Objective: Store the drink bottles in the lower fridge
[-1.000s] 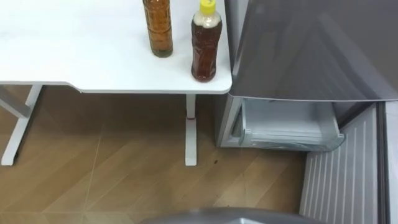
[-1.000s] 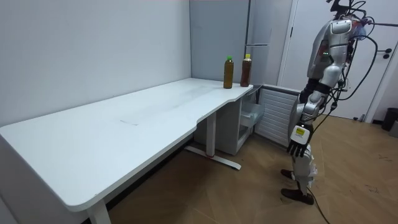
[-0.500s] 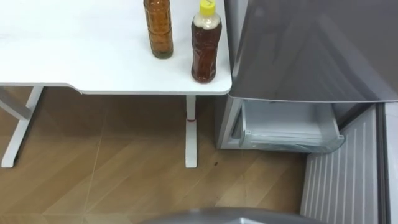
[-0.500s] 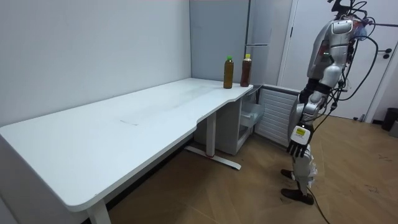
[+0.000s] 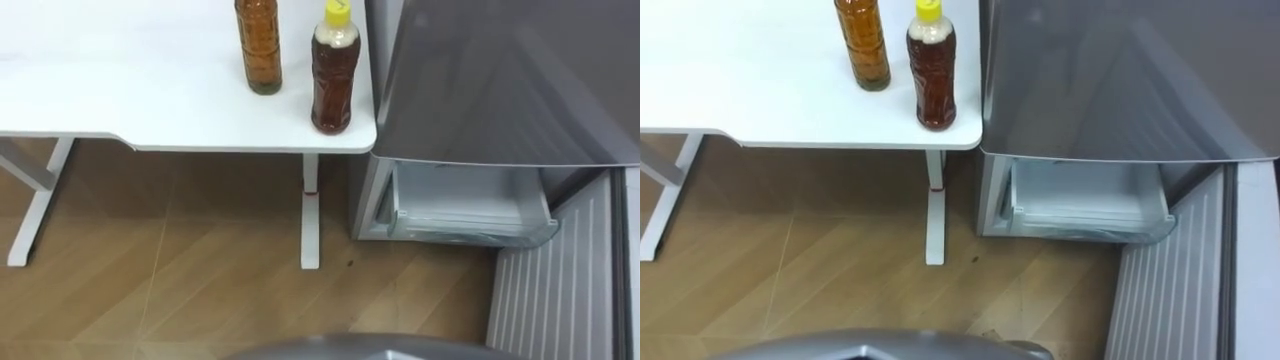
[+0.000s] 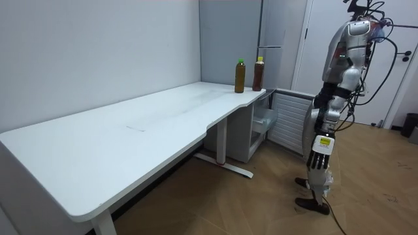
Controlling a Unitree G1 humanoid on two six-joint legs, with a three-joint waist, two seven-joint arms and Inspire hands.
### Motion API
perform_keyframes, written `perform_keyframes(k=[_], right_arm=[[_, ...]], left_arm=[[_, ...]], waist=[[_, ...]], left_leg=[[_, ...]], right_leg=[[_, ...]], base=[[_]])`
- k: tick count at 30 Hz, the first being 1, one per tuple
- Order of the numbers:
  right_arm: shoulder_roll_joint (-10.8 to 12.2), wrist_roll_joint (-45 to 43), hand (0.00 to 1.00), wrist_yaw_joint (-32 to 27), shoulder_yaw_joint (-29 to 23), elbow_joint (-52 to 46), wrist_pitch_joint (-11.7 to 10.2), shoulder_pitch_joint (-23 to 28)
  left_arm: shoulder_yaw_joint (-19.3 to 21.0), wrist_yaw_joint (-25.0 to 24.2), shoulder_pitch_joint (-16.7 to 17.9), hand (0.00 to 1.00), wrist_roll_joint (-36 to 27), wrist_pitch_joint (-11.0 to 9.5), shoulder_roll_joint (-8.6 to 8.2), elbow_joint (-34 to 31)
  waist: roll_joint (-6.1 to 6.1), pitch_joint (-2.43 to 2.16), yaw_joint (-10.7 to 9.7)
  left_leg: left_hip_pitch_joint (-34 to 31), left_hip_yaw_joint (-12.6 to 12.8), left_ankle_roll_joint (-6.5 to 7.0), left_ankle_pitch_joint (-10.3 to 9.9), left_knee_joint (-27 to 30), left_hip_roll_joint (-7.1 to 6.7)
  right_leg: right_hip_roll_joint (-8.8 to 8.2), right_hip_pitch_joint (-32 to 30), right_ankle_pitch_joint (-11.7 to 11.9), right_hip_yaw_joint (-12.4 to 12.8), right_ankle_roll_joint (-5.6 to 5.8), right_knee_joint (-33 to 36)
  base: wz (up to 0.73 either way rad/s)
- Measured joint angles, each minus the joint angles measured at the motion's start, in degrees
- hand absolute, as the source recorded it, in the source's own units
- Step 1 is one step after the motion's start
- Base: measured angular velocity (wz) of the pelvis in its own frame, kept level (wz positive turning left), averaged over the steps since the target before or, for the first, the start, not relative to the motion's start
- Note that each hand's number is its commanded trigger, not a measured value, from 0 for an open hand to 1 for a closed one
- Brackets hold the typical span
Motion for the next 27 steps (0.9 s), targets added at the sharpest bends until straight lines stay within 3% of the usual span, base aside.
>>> perform_keyframes(k=[2,4,9,15,19,23,27], right_arm=[[0.0,0.0,0.00,-0.6,-1.0,0.0,-0.1,0.0],[0.0,0.4,0.00,-0.7,-1.6,0.0,-0.1,0.0],[-0.2,2.2,0.00,-1.3,-3.2,0.0,-0.2,0.1],[-0.3,1.7,0.00,-2.1,-4.6,-0.5,-0.9,-0.1],[-0.9,1.6,0.00,-2.3,-6.5,-1.4,-2.4,-0.4],[-1.0,1.6,0.00,-2.1,-7.3,-2.2,-4.4,-0.2],[-1.1,1.6,0.00,-1.7,-7.6,-3.0,-6.4,0.6]], left_arm=[[4.6,2.6,-0.8,0.00,-8.9,-1.2,-0.09,-0.6],[6.3,4.6,-1.4,0.00,-14.9,-2.4,-0.11,-1.4],[12.6,10.8,-3.1,0.00,-26.4,-4.0,-0.27,-6.0],[17.3,18.8,-5.6,0.00,-32.7,-5.6,-0.38,-14.3],[17.8,25.2,-6.4,0.00,-37.7,-9.4,-0.34,-25.4],[17.9,31.9,-6.4,0.00,-34.5,-10.6,-0.24,-41.6],[17.7,35.3,-7.0,0.00,-29.1,-13.9,0.39,-56.2]], waist=[[0.12,-0.01,0.7],[0.28,0.00,1.2],[0.74,-0.07,3.0],[0.89,-0.43,4.0],[0.67,-0.47,4.1],[0.57,-0.48,4.3],[0.62,-0.46,3.9]], left_leg=[[0.1,-0.1,0.00,0.0,0.0,0.00],[0.5,-0.1,-0.01,0.0,-0.2,0.06],[0.9,0.2,-0.06,-0.1,-1.0,0.16],[0.0,-0.1,-0.07,0.0,-0.8,-0.10],[-0.1,-0.4,-0.05,0.0,-0.7,-0.26],[-0.4,-1.2,-0.03,0.0,-0.2,-0.43],[-1.3,-1.8,-0.01,0.0,0.0,-0.51]], right_leg=[[0.03,0.1,0.0,-0.1,0.00,0.0],[0.06,0.4,0.0,-0.1,0.00,0.0],[0.25,0.0,0.1,0.5,-0.10,0.4],[0.19,-0.8,0.1,0.1,-0.14,0.8],[0.13,-0.9,0.1,0.2,-0.14,0.9],[0.31,-1.1,0.1,0.5,-0.12,1.0],[-0.07,-1.8,0.1,0.1,-0.08,1.0]], base=[[0.00],[0.00],[-0.07],[0.00],[-0.01],[-0.05],[0.06]])
